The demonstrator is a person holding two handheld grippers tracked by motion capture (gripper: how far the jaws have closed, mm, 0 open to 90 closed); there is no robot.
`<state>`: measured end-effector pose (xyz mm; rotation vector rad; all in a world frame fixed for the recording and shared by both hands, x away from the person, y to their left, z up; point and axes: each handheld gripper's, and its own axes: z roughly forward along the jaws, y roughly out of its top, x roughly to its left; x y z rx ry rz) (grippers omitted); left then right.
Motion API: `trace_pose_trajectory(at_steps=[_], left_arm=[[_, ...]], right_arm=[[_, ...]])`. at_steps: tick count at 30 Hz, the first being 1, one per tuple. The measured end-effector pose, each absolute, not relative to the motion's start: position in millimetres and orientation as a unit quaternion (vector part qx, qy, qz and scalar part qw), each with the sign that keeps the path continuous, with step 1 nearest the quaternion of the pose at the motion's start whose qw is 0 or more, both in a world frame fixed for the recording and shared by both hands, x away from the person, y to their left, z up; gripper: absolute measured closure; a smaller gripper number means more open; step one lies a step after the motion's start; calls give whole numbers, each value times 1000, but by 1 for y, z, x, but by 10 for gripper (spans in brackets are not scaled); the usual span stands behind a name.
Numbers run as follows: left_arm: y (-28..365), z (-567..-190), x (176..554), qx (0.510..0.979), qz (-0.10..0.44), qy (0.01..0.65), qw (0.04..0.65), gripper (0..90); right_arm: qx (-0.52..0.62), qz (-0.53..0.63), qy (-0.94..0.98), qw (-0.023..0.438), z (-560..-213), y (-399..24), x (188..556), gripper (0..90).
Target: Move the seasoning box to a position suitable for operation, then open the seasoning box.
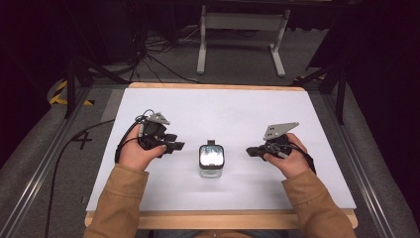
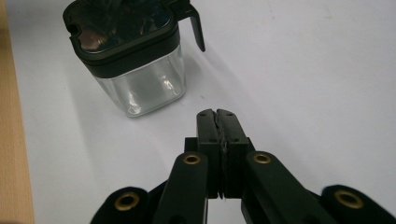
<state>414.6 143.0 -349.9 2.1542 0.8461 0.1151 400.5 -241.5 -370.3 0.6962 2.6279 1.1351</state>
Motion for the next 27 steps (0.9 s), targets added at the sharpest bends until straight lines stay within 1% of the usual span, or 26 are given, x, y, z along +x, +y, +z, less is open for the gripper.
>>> trace_pose_trajectory(at_steps=[8, 16, 22, 24, 27], left_arm=[[122, -344, 415, 844, 46, 312, 434, 593], [101, -346, 419, 856, 32, 279, 434, 627], [91, -347, 422, 856, 23, 270, 440, 652], [89, -348, 424, 855, 15, 267, 445, 664], [85, -350, 428, 849, 7, 269, 455, 714]], right_arm=[[248, 388, 882, 105, -368, -254, 393, 900], [255, 385, 881, 106, -370, -259, 390, 900], [253, 380, 884, 104, -374, -257, 386, 900], [254, 377, 885, 103, -376, -257, 385, 900], [255, 375, 886, 102, -378, -257, 383, 900]])
